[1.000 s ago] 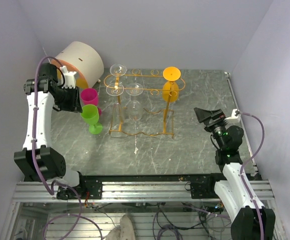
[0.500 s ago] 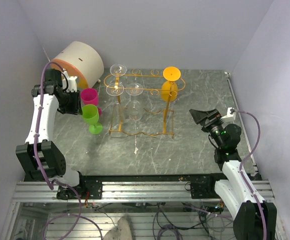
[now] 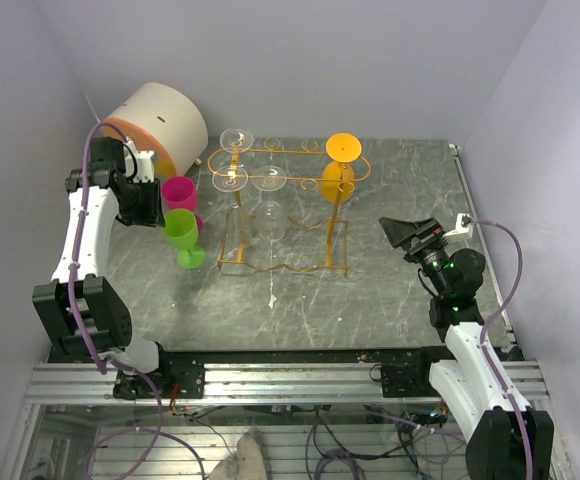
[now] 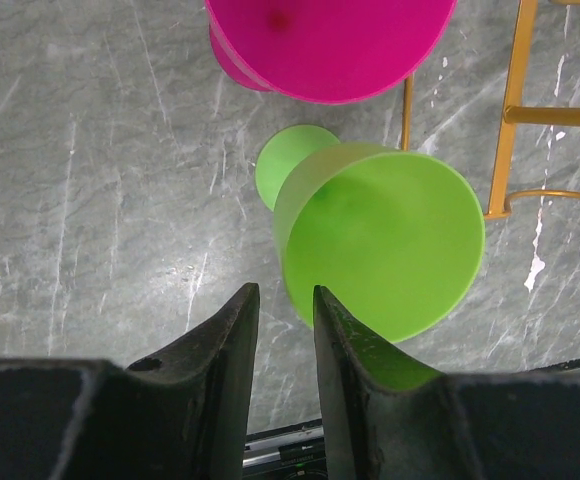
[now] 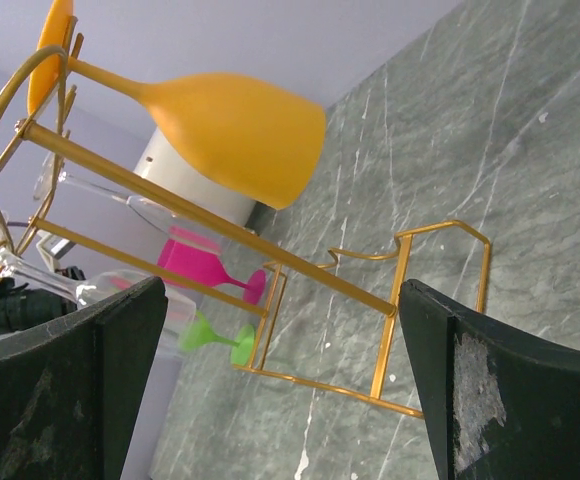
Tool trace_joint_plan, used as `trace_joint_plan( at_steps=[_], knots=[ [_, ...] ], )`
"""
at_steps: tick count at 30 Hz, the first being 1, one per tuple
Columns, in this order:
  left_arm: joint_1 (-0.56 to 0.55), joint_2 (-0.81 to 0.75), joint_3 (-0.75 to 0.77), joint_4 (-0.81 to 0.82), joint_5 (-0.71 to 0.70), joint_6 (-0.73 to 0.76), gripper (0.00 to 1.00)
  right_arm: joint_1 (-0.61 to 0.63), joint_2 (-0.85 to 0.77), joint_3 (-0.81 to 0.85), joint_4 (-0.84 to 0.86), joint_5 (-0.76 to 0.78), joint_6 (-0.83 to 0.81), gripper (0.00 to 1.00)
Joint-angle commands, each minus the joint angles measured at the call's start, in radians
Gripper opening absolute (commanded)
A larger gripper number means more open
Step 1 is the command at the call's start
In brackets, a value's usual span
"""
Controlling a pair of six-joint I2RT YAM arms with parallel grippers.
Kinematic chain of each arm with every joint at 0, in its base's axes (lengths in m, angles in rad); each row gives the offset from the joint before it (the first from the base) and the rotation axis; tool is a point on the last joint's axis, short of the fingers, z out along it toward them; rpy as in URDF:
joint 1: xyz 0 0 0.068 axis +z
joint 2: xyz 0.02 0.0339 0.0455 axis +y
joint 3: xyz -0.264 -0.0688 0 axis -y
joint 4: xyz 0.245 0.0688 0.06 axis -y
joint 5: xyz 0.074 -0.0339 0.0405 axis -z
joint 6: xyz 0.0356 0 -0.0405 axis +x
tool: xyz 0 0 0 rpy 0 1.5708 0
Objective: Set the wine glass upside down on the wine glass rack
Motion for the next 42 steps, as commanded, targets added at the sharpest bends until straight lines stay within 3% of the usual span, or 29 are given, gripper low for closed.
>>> trace_joint_plan(
  at_steps=[1,14,16,18,19,28,34,42],
  knots=[
    [-0.008,0.028,0.003,0.027,-0.008,-0.005,0.39,0.005,-0.015,0.028,0.007,-0.014,-0.012,1.00],
    [-0.031,0.037,-0.007,0.040,-0.023,-0.010,0.34,0.007,-0.013,0.036,0.009,-0.010,-0.025,1.00],
    [-0.032,0.033,-0.013,0.042,-0.023,-0.007,0.28,0.006,-0.009,0.039,0.010,-0.012,-0.025,1.00],
    [-0.032,0.029,-0.018,0.041,-0.024,-0.004,0.11,0.006,-0.010,0.038,0.014,-0.014,-0.020,0.99],
    [-0.032,0.027,-0.020,0.040,-0.022,-0.001,0.08,0.007,-0.010,0.037,0.018,-0.018,-0.018,0.99],
    [-0.032,-0.043,-0.023,-0.018,-0.026,0.045,0.07,0.006,-0.055,0.059,-0.013,-0.054,-0.014,0.98],
    [-0.032,-0.177,0.105,-0.166,-0.122,0.090,0.07,0.012,-0.129,0.180,-0.169,-0.049,-0.132,0.96],
    [-0.031,-0.267,0.390,-0.307,-0.266,0.116,0.07,0.022,-0.210,0.497,-0.465,0.275,-0.377,1.00]
  ],
)
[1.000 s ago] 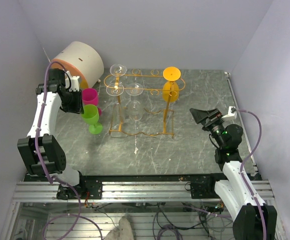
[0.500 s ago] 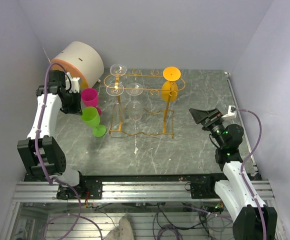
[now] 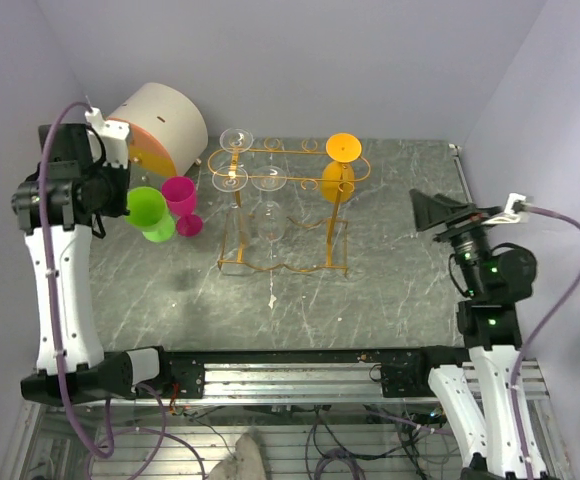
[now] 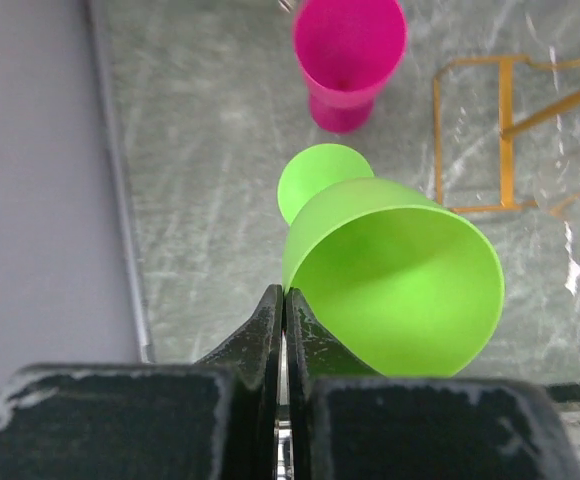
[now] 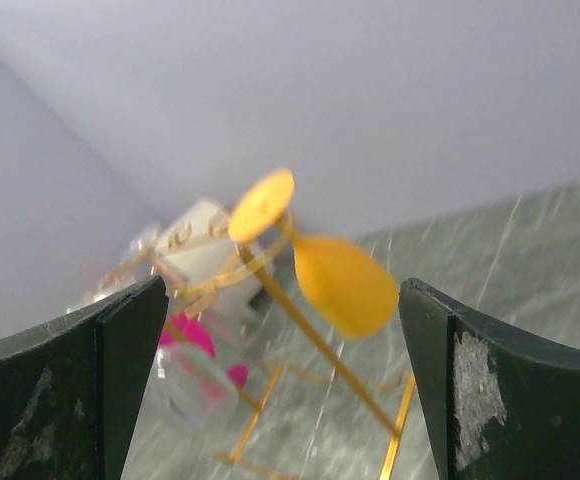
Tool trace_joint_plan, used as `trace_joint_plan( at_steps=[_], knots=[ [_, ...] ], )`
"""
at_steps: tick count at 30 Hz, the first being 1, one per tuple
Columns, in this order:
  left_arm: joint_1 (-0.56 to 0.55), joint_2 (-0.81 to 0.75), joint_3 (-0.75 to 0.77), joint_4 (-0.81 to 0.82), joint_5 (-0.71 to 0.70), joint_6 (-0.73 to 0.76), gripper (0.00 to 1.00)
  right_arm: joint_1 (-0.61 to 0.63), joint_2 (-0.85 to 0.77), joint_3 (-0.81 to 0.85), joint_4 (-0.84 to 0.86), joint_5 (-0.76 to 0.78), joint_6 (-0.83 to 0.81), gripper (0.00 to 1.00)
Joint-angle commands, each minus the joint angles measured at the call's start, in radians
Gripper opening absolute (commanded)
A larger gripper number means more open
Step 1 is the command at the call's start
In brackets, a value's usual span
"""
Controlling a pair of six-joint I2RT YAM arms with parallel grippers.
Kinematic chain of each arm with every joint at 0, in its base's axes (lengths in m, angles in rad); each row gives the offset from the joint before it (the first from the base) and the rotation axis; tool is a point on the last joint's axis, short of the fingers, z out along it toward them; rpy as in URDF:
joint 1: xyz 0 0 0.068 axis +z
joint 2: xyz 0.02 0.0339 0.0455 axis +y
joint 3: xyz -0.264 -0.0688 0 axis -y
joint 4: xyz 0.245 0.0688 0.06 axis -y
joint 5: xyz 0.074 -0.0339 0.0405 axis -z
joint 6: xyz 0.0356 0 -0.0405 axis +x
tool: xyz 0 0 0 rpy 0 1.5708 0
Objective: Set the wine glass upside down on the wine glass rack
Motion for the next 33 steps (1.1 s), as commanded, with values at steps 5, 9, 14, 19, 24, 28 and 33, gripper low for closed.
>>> trace_joint_plan(
  at_steps=[5,9,14,19,24,28,33],
  knots=[
    [-0.007,-0.043,0.418,-0.067,-0.253,0.050,0.07,0.014,0.156,0.499,-0.235,0.089,-0.143,1.00],
    [-0.006,-0.168,0.418,0.220,-0.239,0.063,0.07,0.053,0.396,0.765,-0.244,-0.203,-0.009,1.00],
    [-0.002,-0.382,0.076,0.837,-0.062,-0.002,0.07,0.188,0.677,0.811,0.319,-0.526,0.594,1.00],
    [0.006,-0.561,-0.379,1.460,0.122,-0.040,0.07,0.419,0.836,1.056,0.093,-0.331,0.479,1.00],
    [0.008,-0.573,-0.493,1.597,0.082,-0.100,0.07,0.558,0.912,1.039,0.238,-0.172,0.560,1.00],
    [0.008,-0.650,-0.759,1.975,0.139,-0.139,0.07,0.719,0.993,1.075,0.298,-0.059,0.509,1.00],
    [0.008,-0.679,-0.831,2.020,0.125,-0.192,0.07,0.823,1.113,1.076,0.485,0.091,0.427,1.00]
  ],
)
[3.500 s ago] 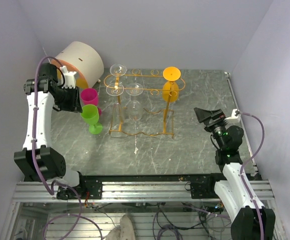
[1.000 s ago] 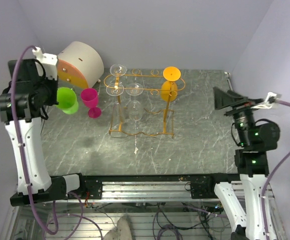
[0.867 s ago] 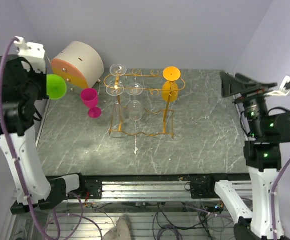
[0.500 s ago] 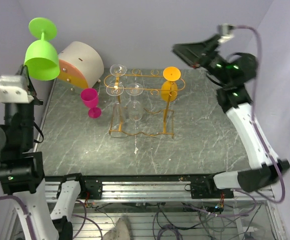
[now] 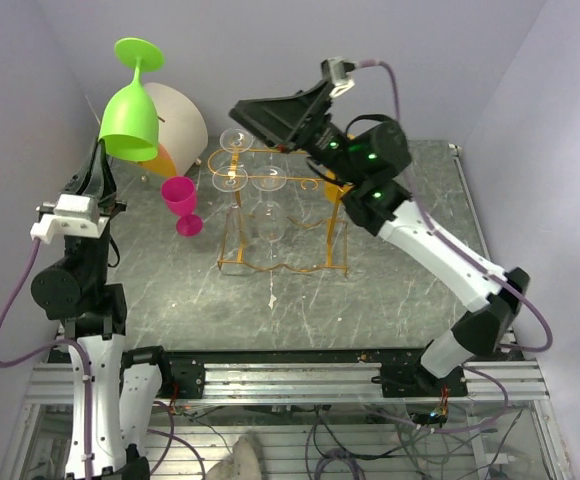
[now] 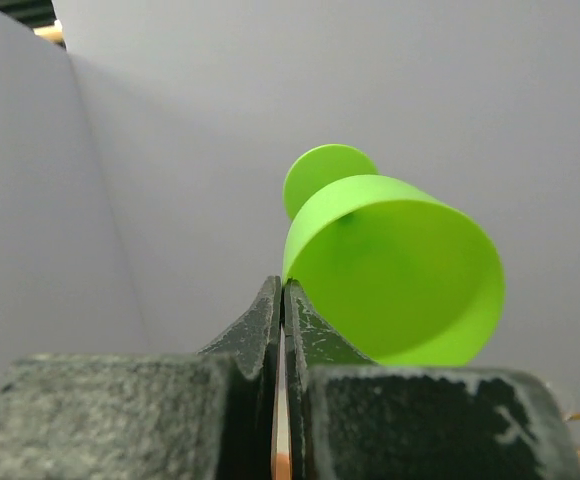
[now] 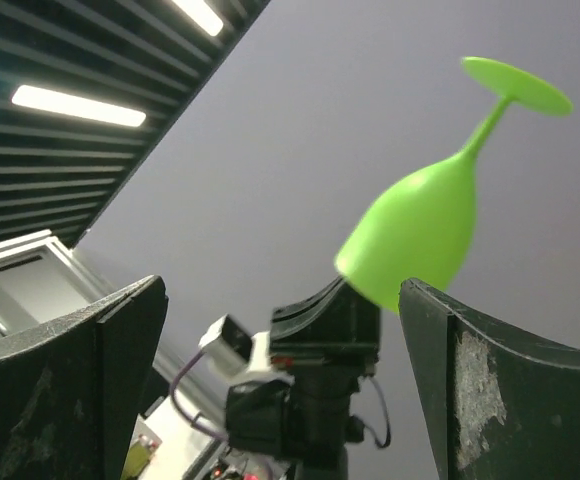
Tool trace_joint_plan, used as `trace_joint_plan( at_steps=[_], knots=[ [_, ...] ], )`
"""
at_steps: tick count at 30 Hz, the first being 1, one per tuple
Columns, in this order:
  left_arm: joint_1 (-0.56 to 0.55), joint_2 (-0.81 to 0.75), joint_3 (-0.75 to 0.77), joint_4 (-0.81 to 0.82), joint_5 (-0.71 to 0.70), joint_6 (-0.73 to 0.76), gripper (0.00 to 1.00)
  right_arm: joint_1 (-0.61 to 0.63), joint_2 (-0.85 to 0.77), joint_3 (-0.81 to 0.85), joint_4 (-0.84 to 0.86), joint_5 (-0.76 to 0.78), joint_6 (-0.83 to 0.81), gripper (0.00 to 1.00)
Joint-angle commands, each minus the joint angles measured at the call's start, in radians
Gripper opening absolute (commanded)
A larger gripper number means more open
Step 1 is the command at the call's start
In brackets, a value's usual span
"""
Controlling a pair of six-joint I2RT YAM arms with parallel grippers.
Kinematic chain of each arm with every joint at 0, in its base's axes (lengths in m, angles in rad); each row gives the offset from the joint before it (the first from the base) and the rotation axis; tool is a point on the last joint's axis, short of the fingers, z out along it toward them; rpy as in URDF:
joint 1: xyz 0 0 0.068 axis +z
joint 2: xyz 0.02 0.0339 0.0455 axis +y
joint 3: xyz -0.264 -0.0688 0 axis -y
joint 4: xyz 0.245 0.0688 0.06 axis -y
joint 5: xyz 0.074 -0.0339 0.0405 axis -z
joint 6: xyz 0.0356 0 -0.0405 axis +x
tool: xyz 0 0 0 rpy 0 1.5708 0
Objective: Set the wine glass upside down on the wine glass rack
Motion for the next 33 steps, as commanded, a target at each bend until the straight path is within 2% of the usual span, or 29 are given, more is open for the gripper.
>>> trace_joint_plan(
  at_steps=[1,10,21,27,33],
  knots=[
    [0.005,-0.048,-0.031,0.285,0.040,-0.044,0.07,0.050,0.125,0.029,0.189,0.165,-0.070,1.00],
    [0.004,-0.131,-0.139,0.433,0.210,0.089,0.07,0.067,0.364,0.167,0.407,0.116,0.083,1.00],
    [0.004,-0.155,-0.223,0.461,0.210,0.121,0.07,0.153,0.408,0.119,0.713,0.227,0.064,0.92],
    [0.004,-0.167,-0.236,0.460,0.209,0.133,0.07,0.171,0.437,0.134,0.717,0.266,0.077,0.90],
    [0.005,-0.180,-0.258,0.485,0.239,0.166,0.07,0.193,0.490,0.218,0.641,0.282,0.081,0.83]
  ],
)
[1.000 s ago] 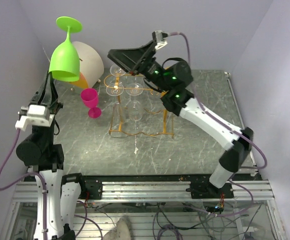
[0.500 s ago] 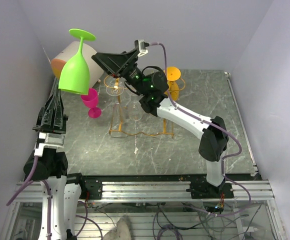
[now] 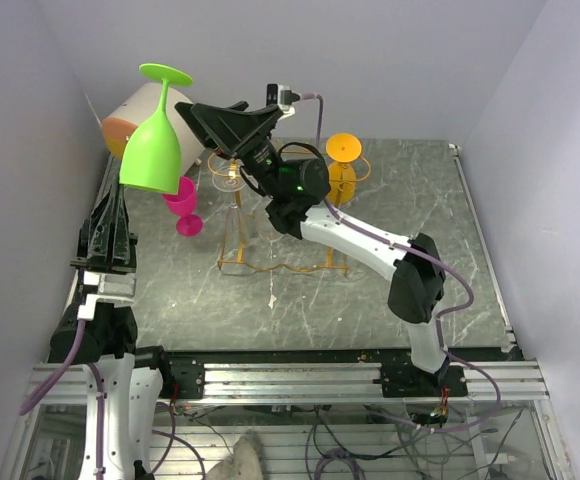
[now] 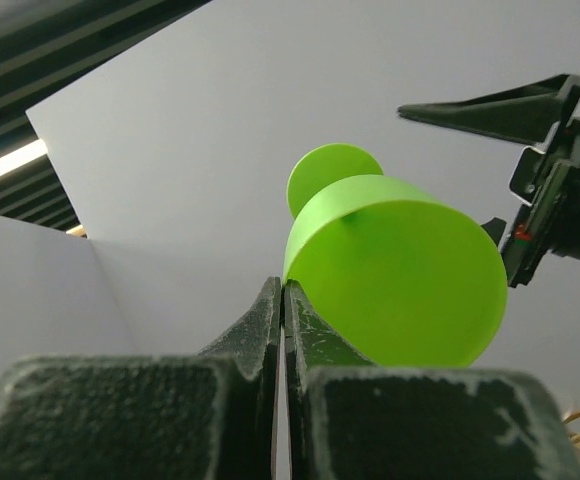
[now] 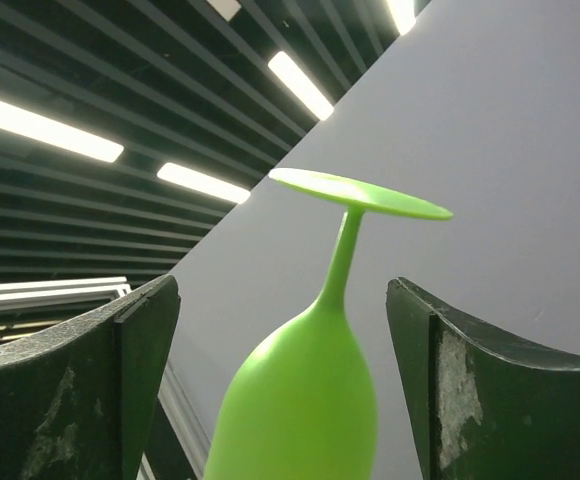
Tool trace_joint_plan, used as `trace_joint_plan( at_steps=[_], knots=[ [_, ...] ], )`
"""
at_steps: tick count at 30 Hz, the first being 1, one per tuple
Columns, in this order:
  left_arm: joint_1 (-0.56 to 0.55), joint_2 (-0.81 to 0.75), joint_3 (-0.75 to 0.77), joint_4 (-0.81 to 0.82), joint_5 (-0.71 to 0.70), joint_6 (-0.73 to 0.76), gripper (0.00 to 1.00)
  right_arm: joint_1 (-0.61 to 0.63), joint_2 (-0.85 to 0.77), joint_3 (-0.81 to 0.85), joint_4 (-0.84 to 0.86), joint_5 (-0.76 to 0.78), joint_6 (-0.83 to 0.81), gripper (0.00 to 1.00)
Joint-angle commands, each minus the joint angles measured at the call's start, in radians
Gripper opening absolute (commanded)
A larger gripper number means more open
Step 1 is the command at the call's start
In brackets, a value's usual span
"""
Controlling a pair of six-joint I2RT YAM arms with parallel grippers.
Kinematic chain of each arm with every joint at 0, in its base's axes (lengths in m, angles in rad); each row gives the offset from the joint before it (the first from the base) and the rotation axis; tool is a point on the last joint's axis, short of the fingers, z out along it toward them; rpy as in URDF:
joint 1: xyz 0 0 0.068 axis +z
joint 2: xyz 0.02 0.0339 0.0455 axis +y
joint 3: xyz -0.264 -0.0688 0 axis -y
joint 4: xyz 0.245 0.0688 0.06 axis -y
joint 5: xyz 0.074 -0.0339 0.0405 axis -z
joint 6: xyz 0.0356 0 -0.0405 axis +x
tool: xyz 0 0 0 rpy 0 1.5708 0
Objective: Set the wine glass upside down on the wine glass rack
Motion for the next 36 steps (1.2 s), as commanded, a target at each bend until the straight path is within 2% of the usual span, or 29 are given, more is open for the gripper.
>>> trace_joint_plan(
  at_steps=[1,7,17,25,30,36],
  knots=[
    [0.003,-0.019,-0.022,0.093,0.033,0.044,0.07,0.024,0.055,0.082,-0.031,0.032,0.005,0.81],
    [0.004,-0.027,-0.031,0.069,0.021,0.066,0.07,0.038,0.114,0.164,-0.029,0.025,0.034,0.65],
    [0.004,-0.028,-0.037,0.033,0.018,0.083,0.07,0.045,0.122,0.185,-0.002,0.030,0.022,0.36],
    [0.004,-0.028,-0.032,0.027,0.025,0.062,0.07,0.046,0.156,0.249,-0.035,0.001,0.033,0.30],
    [0.004,-0.032,-0.029,0.016,0.042,0.053,0.07,0.046,0.161,0.269,-0.073,-0.019,0.013,0.30],
    [0.004,-0.032,-0.027,0.009,0.053,0.049,0.07,0.046,0.165,0.280,-0.104,-0.046,-0.003,0.35]
  ],
)
